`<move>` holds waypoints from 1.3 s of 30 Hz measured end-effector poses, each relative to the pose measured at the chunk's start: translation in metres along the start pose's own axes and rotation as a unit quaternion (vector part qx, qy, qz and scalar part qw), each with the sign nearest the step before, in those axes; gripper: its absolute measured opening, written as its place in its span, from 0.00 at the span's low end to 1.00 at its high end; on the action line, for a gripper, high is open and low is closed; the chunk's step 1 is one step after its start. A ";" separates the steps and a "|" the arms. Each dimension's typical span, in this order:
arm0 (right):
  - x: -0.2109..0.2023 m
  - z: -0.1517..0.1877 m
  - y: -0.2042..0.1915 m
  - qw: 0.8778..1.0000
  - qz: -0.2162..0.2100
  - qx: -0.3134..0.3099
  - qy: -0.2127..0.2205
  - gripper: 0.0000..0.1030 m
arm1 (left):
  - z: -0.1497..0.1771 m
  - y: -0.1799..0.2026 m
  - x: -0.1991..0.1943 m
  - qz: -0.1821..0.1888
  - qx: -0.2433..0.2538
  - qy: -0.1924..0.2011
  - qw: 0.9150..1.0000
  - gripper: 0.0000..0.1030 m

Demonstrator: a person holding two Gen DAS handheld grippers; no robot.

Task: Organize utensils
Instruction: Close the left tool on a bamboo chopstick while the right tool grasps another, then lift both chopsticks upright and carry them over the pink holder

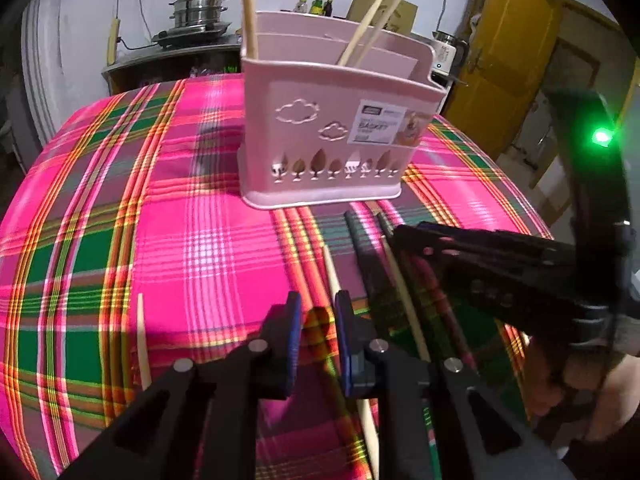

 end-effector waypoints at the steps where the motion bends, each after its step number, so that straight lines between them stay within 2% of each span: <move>1: 0.003 -0.001 -0.001 1.000 0.000 -0.001 -0.002 0.22 | 0.000 0.001 0.001 -0.001 0.001 -0.001 1.000 0.17; 14: 0.006 -0.001 0.005 0.999 0.025 -0.022 -0.008 0.17 | 0.006 0.006 0.007 0.003 0.003 -0.019 1.000 0.18; 20: 0.004 0.003 0.002 0.998 0.036 -0.039 -0.019 0.13 | 0.008 0.013 0.015 -0.011 0.028 -0.028 0.999 0.17; 22: 0.004 0.004 0.002 0.998 0.043 -0.047 -0.021 0.09 | 0.008 0.012 0.015 -0.015 0.034 -0.026 0.999 0.17; 25: 0.005 0.005 0.001 0.997 0.045 -0.054 -0.021 0.08 | 0.008 0.009 0.015 -0.025 0.041 -0.024 0.999 0.09; 27: 0.004 0.005 0.001 0.997 0.047 -0.061 -0.020 0.07 | 0.008 0.008 0.015 -0.027 0.043 -0.027 0.998 0.09; 31: 0.004 0.004 -0.002 0.998 0.028 -0.052 -0.017 0.04 | 0.005 0.008 0.015 -0.022 0.043 -0.036 0.998 0.06; 39: -0.027 -0.018 -0.003 0.999 -0.006 -0.031 0.024 0.04 | -0.026 0.009 -0.017 0.003 0.031 0.008 0.999 0.06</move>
Point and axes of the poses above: each gripper's, at about its wrist camera, not at the fingertips, and x roughly the way its jaws point, y to its right, z to its underside, the point moved 10 cm from there along x, roughly the way its jaws point, and after that the axes turned 9 degrees about y, right-handed, at the moved point
